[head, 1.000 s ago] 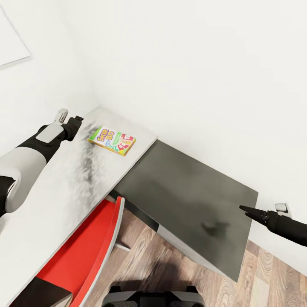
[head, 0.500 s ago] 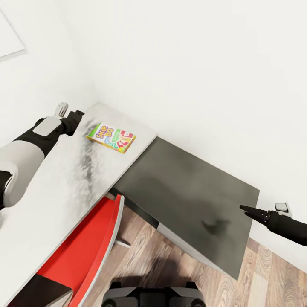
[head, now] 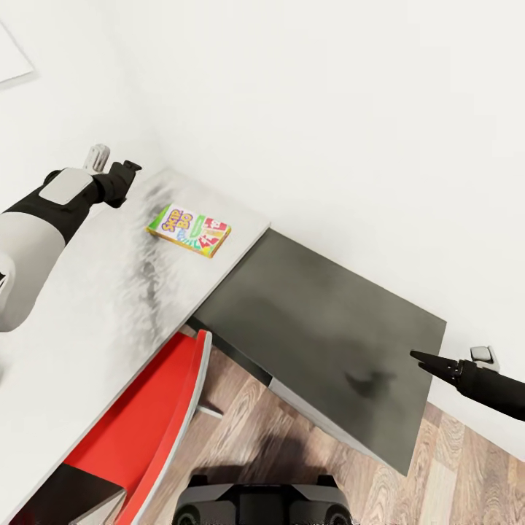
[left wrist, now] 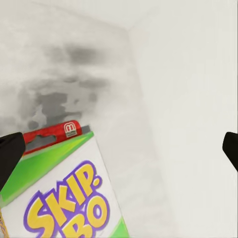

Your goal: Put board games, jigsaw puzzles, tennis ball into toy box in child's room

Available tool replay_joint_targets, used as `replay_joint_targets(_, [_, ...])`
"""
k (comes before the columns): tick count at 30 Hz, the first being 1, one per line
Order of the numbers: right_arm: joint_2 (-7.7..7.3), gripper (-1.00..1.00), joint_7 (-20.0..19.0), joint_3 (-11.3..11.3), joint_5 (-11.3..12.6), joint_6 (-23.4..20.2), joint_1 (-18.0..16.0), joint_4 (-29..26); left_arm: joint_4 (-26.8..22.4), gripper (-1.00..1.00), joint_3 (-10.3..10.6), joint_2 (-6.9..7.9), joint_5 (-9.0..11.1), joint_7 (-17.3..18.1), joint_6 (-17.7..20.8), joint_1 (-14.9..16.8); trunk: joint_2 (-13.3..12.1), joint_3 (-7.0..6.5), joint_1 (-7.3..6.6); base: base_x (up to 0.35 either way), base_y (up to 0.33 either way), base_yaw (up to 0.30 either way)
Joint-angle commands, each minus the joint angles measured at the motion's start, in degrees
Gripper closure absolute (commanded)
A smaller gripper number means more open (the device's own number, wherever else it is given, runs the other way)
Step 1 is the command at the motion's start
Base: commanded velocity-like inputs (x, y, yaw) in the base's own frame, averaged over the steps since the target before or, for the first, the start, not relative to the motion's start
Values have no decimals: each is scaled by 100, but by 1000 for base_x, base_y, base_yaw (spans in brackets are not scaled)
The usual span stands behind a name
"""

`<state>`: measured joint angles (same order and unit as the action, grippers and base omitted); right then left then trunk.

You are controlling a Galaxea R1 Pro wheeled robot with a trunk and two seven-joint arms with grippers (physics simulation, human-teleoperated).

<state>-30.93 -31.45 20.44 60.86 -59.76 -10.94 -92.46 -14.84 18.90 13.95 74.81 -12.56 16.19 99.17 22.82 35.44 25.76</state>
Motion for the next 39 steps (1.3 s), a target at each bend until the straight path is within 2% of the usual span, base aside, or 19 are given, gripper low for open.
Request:
replay_joint_targets(1, [-2,-100,-46,7,-38,-24,-5,0,-12,-100,35,3,49,-43,40,59,9,17,3,0,0,0])
replay_joint_targets(11, [0,-100,-55,1,-39,-24,-3,0,-16,-100,35,-17,75,-44,159,327,9,109,3,0,0,0])
replay_joint_targets(33, [-77,-100,-166,24,-39,-24,-3,0,-11,-100,38,8,62,20,231,401,9,313,3,0,0,0])
replay_joint_targets(39, [-89,-100,-177,90,-37,-24,1,0,-10,-100,39,4,36,29,225,387,9,369,3,0,0,0])
